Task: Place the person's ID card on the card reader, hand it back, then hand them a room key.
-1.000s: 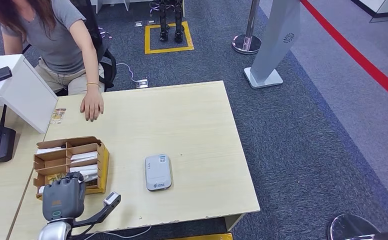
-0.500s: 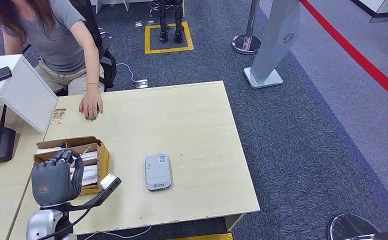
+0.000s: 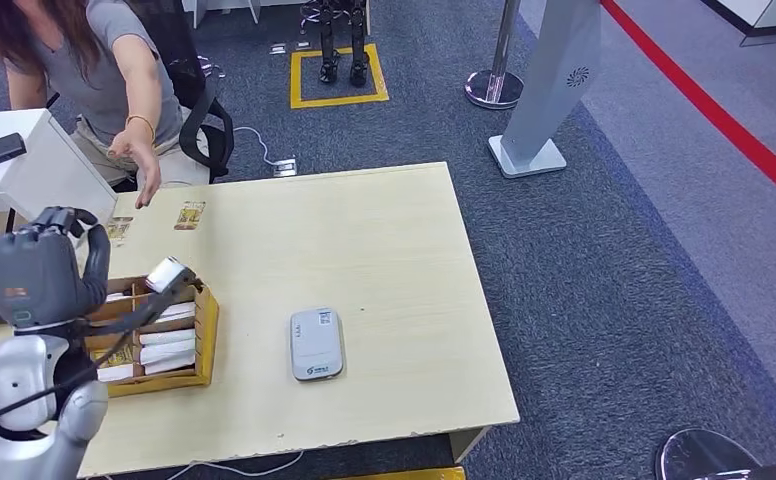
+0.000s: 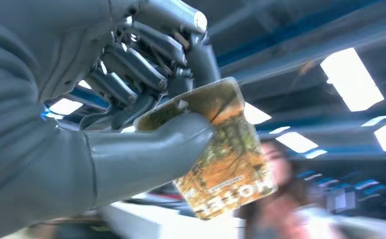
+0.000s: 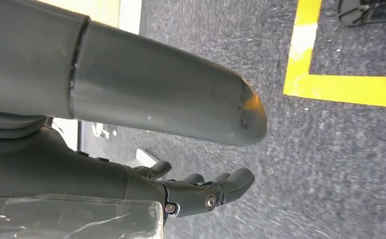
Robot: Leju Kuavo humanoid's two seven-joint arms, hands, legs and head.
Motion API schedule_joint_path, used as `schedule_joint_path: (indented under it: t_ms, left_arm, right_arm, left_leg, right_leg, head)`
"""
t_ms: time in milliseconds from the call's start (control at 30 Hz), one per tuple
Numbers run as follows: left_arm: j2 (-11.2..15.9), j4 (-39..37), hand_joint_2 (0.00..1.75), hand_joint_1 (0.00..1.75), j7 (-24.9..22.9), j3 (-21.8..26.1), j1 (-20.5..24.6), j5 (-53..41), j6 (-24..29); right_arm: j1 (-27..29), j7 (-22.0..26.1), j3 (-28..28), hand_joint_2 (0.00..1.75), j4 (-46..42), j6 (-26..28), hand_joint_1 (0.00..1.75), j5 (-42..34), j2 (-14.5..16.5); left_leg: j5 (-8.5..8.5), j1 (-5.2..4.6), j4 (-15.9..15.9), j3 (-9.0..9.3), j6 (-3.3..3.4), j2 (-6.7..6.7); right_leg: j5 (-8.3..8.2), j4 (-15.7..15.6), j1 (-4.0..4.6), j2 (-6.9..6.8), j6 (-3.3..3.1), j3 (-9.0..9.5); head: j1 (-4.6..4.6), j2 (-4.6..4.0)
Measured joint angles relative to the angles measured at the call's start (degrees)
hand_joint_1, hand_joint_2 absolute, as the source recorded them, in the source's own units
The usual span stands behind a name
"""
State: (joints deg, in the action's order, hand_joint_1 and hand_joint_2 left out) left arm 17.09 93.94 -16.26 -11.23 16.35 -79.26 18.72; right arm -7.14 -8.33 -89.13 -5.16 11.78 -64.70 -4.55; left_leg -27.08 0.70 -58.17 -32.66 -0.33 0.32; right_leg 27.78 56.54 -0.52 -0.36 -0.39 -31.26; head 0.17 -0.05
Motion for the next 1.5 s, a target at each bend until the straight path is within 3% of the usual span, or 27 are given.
schedule_joint_path:
  t_ms: [133,300,633,667,767,800,1333,1500]
  left_arm:
    - [3.1,-15.5,1.75,1.75,1.1,1.5,8.1,-3.7,0.1]
    - [4.3,-27.6,1.75,1.75,1.6,1.6,12.4,-5.3,1.1]
    - [3.5,-33.2,1.75,1.75,2.2,1.6,13.5,-5.4,2.8]
    - [3.5,-33.4,1.75,1.56,2.2,1.6,13.6,-5.4,2.8]
    - [3.3,-33.8,1.75,0.25,2.5,1.6,13.8,-5.5,3.2]
    - [3.3,-33.9,1.75,0.0,2.5,1.6,13.8,-5.4,3.4]
    - [3.2,-31.2,1.75,0.0,3.0,1.7,12.3,-3.7,7.6]
    - [3.7,-21.9,1.75,0.0,3.2,3.1,6.2,-3.5,9.8]
  right_arm:
    - [-0.4,-0.7,0.0,1.75,-0.1,-0.2,0.0,2.3,-0.1]
    - [-0.8,-1.0,0.0,1.75,-0.1,-0.2,0.0,2.7,-0.3]
    - [-0.8,-1.2,0.0,1.75,-0.2,-0.7,0.0,2.2,-0.3]
    - [-0.8,-1.2,0.0,1.75,-0.2,-0.7,0.0,2.2,-0.3]
    - [-0.8,-1.2,0.0,1.75,-0.3,-0.8,0.0,2.2,-0.3]
    - [-0.8,-1.2,0.0,1.75,-0.4,-0.8,0.0,2.3,-0.3]
    - [-0.8,-1.2,0.0,1.75,-0.4,-0.2,0.0,1.9,-0.3]
    - [-0.6,-1.1,0.0,1.75,-0.4,0.0,0.0,0.4,-0.3]
  left_leg:
    - [0.11,0.03,0.0,0.01,-0.11,0.02]
    - [0.11,0.01,0.0,-0.04,-0.12,0.03]
    - [0.1,0.0,0.0,-0.08,-0.11,0.03]
    - [0.1,0.0,0.0,-0.08,-0.12,0.03]
    - [0.1,0.01,0.0,-0.08,-0.12,0.03]
    - [0.1,0.01,0.0,-0.08,-0.12,0.03]
    - [0.1,0.01,0.0,-0.1,-0.12,0.02]
    - [0.05,0.01,0.0,-0.1,-0.11,0.13]
  right_leg:
    - [-0.06,0.1,0.02,0.05,-0.07,-0.02]
    - [-0.08,0.1,0.02,0.1,-0.09,-0.08]
    - [-0.07,0.0,0.0,0.09,-0.08,-0.14]
    - [-0.07,0.0,0.01,0.09,-0.08,-0.14]
    - [-0.07,0.0,0.01,0.1,-0.09,-0.13]
    - [-0.07,0.0,0.01,0.1,-0.09,-0.14]
    - [-0.07,0.0,0.01,0.09,-0.09,-0.13]
    - [-0.06,0.0,0.01,0.21,-0.08,-0.15]
  head:
    - [-0.07,-0.01]
    - [-0.06,0.0]
    - [-0.07,0.01]
    - [-0.07,0.0]
    - [-0.06,-0.01]
    - [-0.07,-0.01]
    - [-0.06,-0.01]
    - [-0.07,-0.01]
